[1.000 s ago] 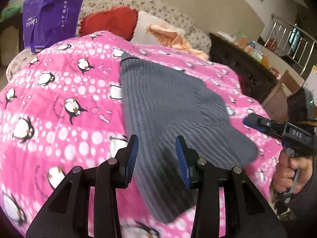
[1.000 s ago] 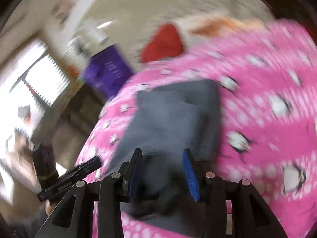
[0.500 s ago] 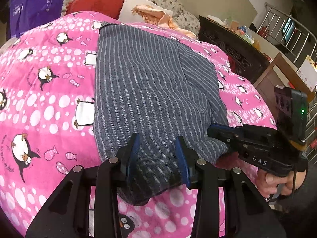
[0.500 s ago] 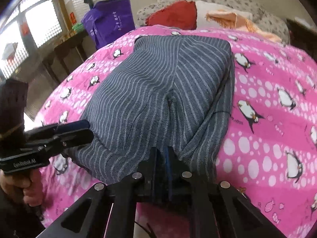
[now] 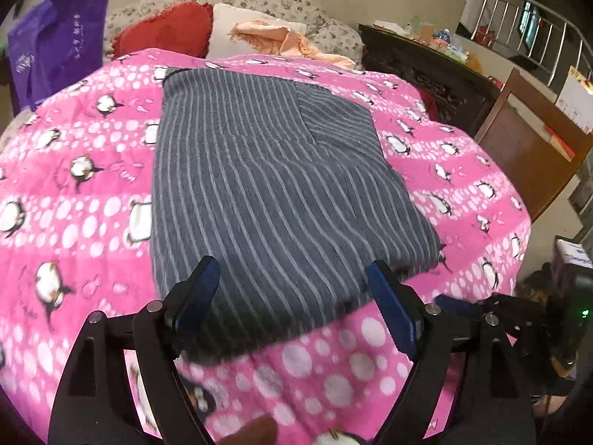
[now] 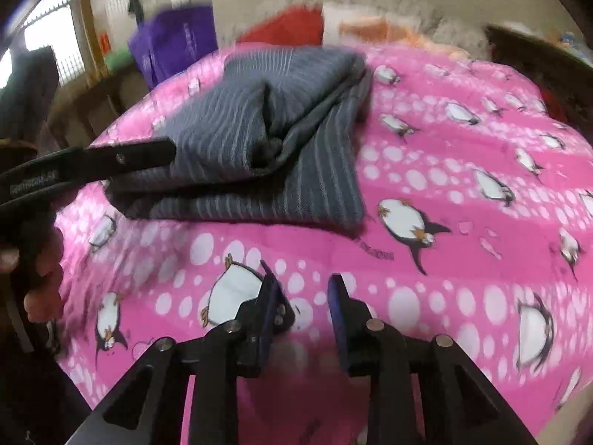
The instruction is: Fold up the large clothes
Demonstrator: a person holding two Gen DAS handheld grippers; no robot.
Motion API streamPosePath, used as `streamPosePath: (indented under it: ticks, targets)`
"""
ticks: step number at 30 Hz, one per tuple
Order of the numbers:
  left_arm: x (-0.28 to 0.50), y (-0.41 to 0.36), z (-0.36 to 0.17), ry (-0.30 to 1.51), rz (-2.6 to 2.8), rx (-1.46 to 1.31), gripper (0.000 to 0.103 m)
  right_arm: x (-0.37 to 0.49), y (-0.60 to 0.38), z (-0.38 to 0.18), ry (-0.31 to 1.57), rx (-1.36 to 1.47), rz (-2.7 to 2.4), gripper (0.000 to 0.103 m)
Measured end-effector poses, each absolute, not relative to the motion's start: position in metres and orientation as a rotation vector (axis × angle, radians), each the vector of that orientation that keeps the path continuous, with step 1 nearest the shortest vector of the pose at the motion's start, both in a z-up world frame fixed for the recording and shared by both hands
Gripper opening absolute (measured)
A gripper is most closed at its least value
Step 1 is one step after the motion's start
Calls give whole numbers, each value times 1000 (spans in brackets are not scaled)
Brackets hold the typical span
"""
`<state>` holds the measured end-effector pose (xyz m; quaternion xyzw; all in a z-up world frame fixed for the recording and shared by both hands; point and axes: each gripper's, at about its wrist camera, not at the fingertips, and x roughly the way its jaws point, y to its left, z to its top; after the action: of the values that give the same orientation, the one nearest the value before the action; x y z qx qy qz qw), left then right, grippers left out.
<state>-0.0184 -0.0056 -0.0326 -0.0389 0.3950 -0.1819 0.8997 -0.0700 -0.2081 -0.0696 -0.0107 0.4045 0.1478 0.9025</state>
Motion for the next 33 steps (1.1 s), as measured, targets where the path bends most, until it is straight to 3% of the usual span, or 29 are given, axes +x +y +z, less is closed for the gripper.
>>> streamPosePath:
  ticks: [5,7,9,12,24,26,27,33]
  targets:
    - [-47,-10,-20,807,-266,-49,83,-72,-215,-68,893,34,265,53]
    - [-58,-7,-12,794,-233,-69,83,-77,-211,-67,919,31,265,82]
    - [-68,-1,-2,780,-236,-117,83,-83,-200,-71,948,1,270,96]
    - [-80,11,9,763,-281,-233,83,-98,-184,-73,970,-91,225,102]
    - [-84,-15,1,864,-183,-160,84,-97,-209,-73,988,42,265,103]
    - [-82,-15,2,896,-180,-137,84,-101,-212,-67,998,54,244,93]
    - [-82,-13,5,899,-176,-135,84,-103,-213,-62,991,53,212,88]
    - [-99,-3,55,847,-71,-112,84,-127,-220,13,849,72,88,88]
